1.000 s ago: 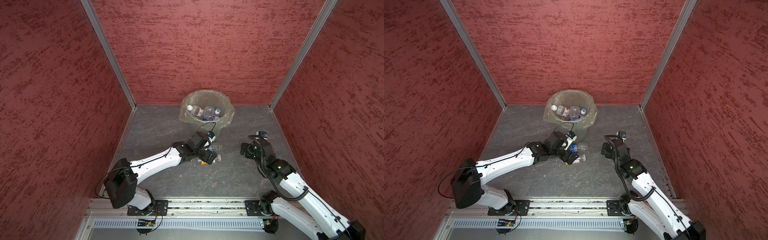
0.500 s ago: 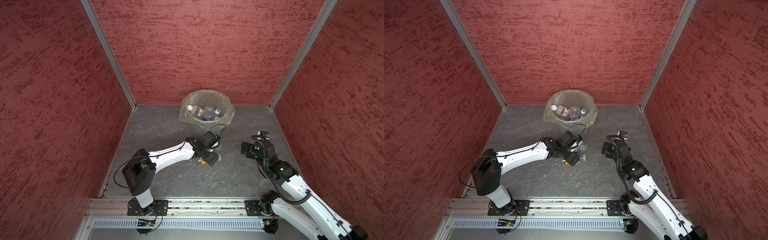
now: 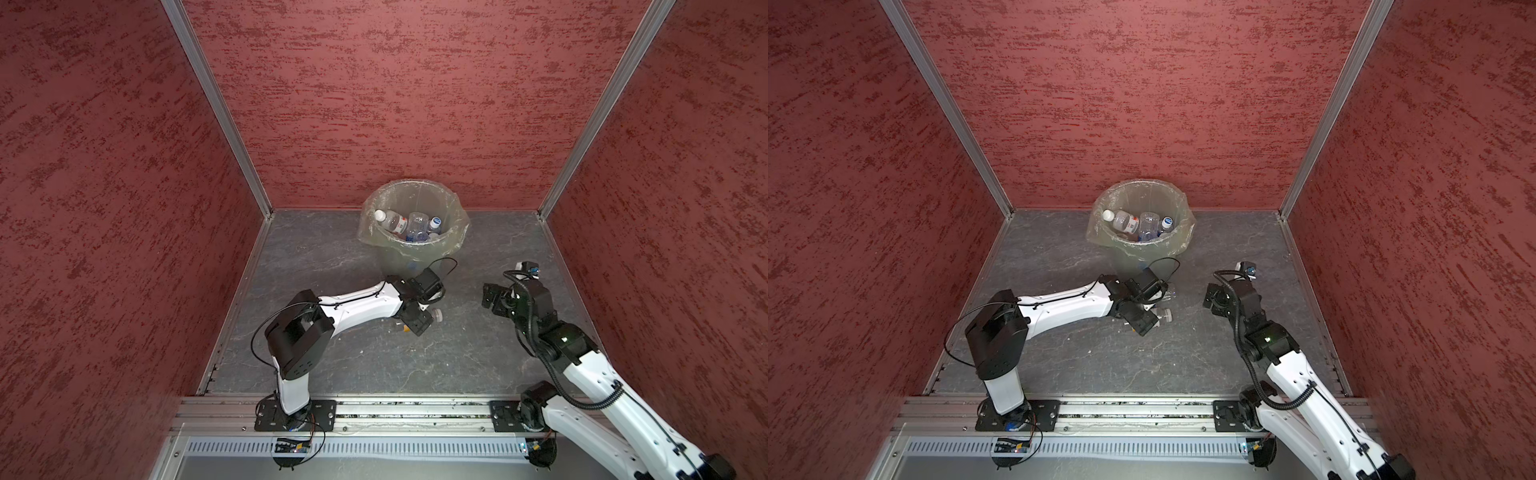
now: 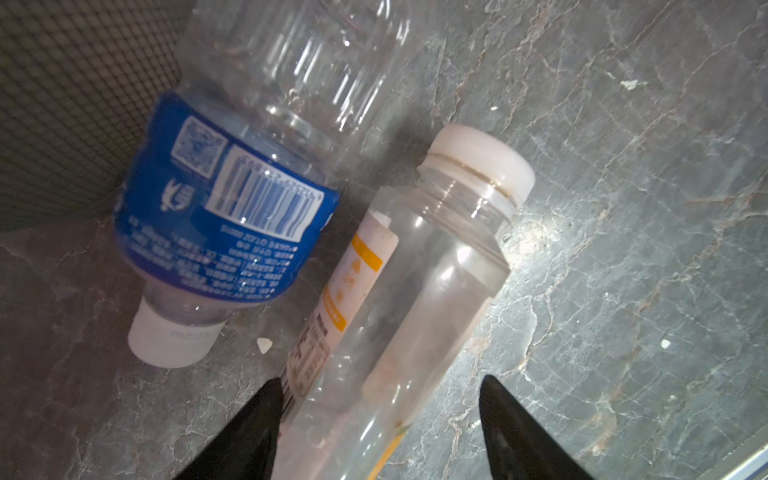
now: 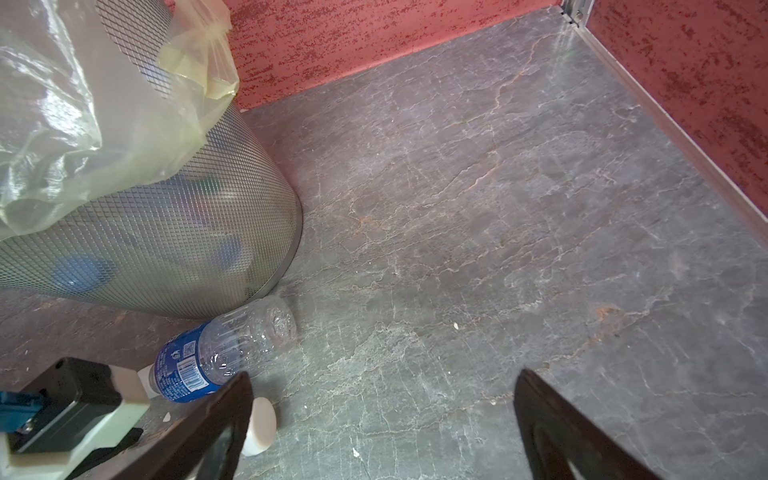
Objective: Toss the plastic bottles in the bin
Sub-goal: 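Draw the right gripper back while the left gripper descends onto the white-cap bottle, then close the left gripper around the white-cap orange-label bottle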
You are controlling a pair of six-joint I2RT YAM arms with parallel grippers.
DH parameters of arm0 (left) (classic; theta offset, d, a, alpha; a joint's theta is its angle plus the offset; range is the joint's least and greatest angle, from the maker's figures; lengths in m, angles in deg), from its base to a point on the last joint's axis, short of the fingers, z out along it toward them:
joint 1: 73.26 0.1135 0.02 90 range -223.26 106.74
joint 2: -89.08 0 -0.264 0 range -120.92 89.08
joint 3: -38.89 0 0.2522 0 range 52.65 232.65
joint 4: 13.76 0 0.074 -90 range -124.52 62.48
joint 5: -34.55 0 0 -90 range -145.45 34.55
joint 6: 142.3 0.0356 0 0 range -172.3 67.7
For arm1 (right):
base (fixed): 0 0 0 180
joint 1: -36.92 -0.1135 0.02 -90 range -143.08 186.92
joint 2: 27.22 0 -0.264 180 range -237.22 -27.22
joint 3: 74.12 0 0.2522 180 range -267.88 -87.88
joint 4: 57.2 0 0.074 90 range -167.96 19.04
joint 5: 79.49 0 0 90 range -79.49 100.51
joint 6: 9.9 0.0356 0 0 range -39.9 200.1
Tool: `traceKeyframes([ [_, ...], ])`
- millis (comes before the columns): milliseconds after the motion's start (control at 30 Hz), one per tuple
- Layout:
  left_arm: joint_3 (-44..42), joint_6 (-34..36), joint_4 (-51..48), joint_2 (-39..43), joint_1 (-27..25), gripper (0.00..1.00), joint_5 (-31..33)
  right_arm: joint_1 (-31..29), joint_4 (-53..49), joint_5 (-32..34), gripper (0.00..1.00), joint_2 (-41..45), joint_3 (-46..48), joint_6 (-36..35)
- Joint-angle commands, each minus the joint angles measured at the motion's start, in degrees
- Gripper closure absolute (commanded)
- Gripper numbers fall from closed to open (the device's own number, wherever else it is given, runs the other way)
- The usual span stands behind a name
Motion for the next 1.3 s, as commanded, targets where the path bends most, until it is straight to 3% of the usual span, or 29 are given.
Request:
traceKeyframes([
  [0,1.50,1.11,-1.21,-1.38,-1.27,0.28,0.95,0.51,1.23,-0.64,0.01,0.24,0.40,0.12],
  [500,2.96,1.59,-5.03,-4.40,-3.52,0.36,0.93,0.80,1.26,-0.93,0.01,0.30,0.53,0.14],
  [1267,5.30,1.10,-7.79,-9.28,-2.70,0.31,-1.53,0.91,1.13,-0.99,0.01,0.44,0.56,0.20],
])
